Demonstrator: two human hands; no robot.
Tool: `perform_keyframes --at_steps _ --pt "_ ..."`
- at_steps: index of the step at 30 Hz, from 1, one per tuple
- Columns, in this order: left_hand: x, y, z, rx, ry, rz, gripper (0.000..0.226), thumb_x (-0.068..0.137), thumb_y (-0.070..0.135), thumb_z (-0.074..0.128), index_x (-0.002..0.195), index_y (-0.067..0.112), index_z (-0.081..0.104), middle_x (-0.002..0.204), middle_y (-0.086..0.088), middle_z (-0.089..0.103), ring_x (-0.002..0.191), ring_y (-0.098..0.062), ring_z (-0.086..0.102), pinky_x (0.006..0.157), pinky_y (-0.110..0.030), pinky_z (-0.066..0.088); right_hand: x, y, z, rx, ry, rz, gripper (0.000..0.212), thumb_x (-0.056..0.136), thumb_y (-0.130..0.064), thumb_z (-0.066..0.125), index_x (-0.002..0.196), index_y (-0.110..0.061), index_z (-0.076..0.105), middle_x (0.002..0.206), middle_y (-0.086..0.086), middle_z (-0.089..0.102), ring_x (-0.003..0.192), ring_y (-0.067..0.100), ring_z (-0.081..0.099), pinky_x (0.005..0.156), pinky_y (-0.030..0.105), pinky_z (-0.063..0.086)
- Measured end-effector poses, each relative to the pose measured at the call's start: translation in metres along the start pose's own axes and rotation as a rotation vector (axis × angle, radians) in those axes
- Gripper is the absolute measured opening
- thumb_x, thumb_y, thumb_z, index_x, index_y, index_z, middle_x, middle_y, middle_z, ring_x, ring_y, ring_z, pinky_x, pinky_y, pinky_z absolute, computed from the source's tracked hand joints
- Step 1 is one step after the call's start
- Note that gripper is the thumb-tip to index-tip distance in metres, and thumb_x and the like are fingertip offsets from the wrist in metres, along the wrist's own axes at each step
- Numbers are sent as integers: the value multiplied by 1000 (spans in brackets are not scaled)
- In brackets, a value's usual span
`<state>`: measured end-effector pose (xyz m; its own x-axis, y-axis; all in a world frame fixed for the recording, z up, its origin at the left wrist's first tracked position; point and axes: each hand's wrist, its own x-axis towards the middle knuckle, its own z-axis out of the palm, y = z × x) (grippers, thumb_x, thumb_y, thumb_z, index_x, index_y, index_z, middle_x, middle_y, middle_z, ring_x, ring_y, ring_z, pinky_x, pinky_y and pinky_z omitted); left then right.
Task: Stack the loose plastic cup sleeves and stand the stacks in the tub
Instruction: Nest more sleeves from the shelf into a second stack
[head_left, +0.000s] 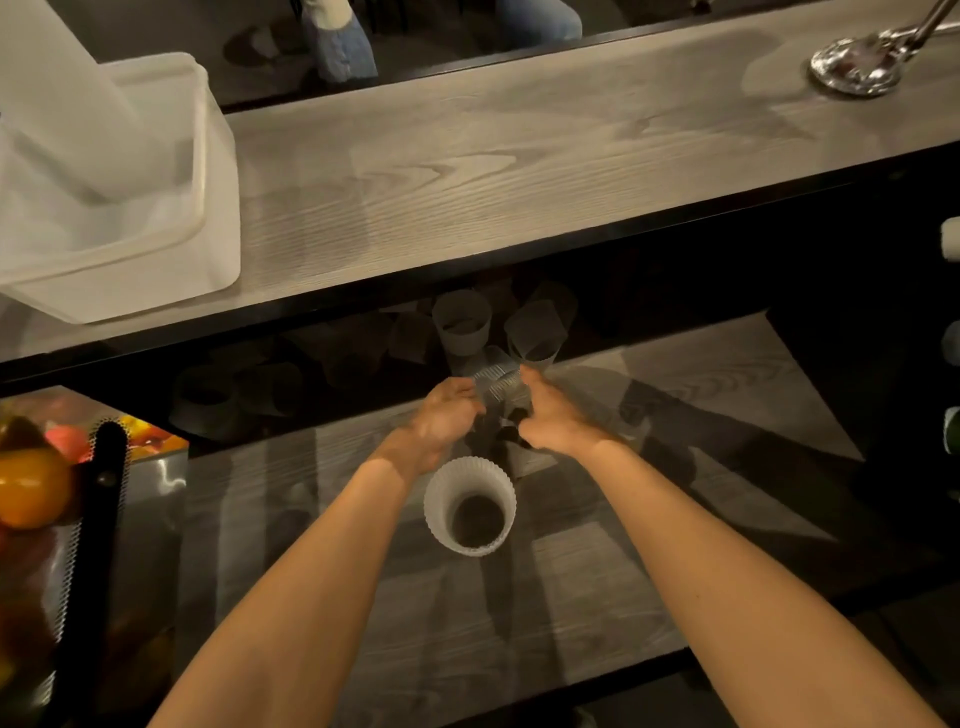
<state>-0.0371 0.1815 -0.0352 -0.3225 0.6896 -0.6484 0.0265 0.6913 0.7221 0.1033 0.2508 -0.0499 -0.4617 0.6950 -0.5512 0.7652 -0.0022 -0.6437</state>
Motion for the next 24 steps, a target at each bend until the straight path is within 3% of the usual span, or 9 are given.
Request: perform_keyframes --at_steps 3,6,9,12,15,19,24 --pt "1 -3 0 -2 -52 -3 52 99 13 59 149 16 44 141 0 49 120 -13 45 95 -30 38 4 3 7 12 76 -28 84 88 8 59 158 -25 25 161 3 31 145 28 38 113 37 41" --pt "0 -7 -4 -30 -4 -9 50 96 18 65 144 19 50 138 -3 53 121 -18 51 97 -31 43 1 9 7 -69 140 -44 62 87 2 64 141 -23 46 146 6 36 121 29 55 96 35 53" --pt "-5 -9 -11 -65 13 25 46 96 19 64 141 20 54 136 -6 57 125 -22 55 106 -39 48 -8 13 4 40 134 -100 43 91 -3 62 129 -21 52 133 3 48 106 19 57 84 31 52" --pt "-23 -1 -19 -91 -17 105 37 97 23 64 134 24 59 123 -1 66 114 -18 65 90 -31 52 -22 4 -3 201 214 -149 24 97 -13 60 118 -24 53 118 -4 56 110 18 58 92 34 52" --pt "-46 17 -35 -102 43 247 23 96 24 66 119 29 67 106 -1 71 94 -14 69 76 -29 51 -45 -15 -22 306 263 -224 22 101 -20 58 122 -18 54 113 2 62 98 19 67 79 29 53" --pt "-81 37 -63 -115 -108 363 23 97 23 66 121 23 68 100 -9 71 82 -17 67 68 -28 48 -89 -44 -50 436 136 -317 17 102 -21 56 117 -13 57 101 9 69 79 23 76 63 27 52" --pt "-114 37 -80 -134 -263 362 22 99 9 60 120 7 64 101 -12 66 75 -19 64 65 -28 52 -132 -65 -60 345 -38 -356 10 98 -10 56 106 -4 55 77 10 68 73 29 75 57 30 51"
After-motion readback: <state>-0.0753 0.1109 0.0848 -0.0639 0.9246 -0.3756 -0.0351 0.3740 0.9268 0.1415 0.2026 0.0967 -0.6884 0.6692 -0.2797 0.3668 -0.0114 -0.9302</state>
